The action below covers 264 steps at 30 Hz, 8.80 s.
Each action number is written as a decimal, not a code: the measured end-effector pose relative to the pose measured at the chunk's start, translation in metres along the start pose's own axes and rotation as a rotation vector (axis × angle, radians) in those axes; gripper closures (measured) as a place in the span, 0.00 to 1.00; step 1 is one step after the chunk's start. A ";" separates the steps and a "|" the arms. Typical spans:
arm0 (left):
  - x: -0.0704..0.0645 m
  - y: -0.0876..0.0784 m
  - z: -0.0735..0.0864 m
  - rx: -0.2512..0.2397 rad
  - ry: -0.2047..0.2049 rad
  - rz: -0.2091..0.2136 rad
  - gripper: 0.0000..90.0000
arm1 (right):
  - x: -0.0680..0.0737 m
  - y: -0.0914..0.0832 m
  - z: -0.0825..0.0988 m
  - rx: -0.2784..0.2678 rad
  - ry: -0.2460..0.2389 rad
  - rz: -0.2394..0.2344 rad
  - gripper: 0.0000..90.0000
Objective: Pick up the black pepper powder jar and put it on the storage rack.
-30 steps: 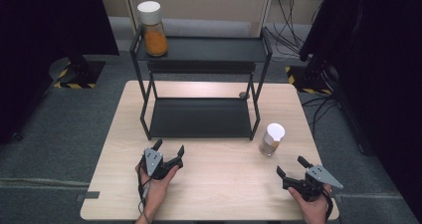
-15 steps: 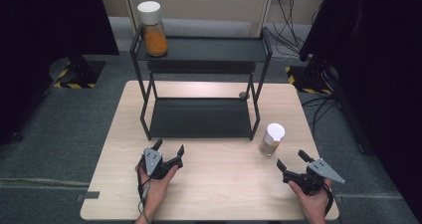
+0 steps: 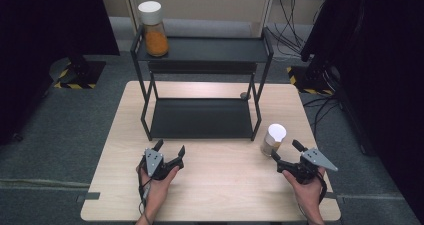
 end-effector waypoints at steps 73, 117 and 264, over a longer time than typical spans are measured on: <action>0.000 0.001 0.000 0.004 -0.003 -0.004 0.16 | -0.007 0.024 -0.090 -0.172 -0.052 0.040 0.34; 0.000 0.001 0.000 0.003 -0.007 -0.003 0.15 | -0.013 0.059 -0.220 -0.378 -0.057 0.039 0.34; -0.002 -0.001 0.002 -0.010 0.023 0.001 0.13 | -0.034 0.142 -0.292 -0.233 -0.085 0.029 0.09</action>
Point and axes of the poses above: each handheld gripper's, and its own axes: y roughly forward along the jaws, z roughly out of its underside, x roughly to its left, the point moved 9 cm from there along y, roughly forward along the jaws, and after that the axes turned 14 degrees about -y, right-handed, at the moved point
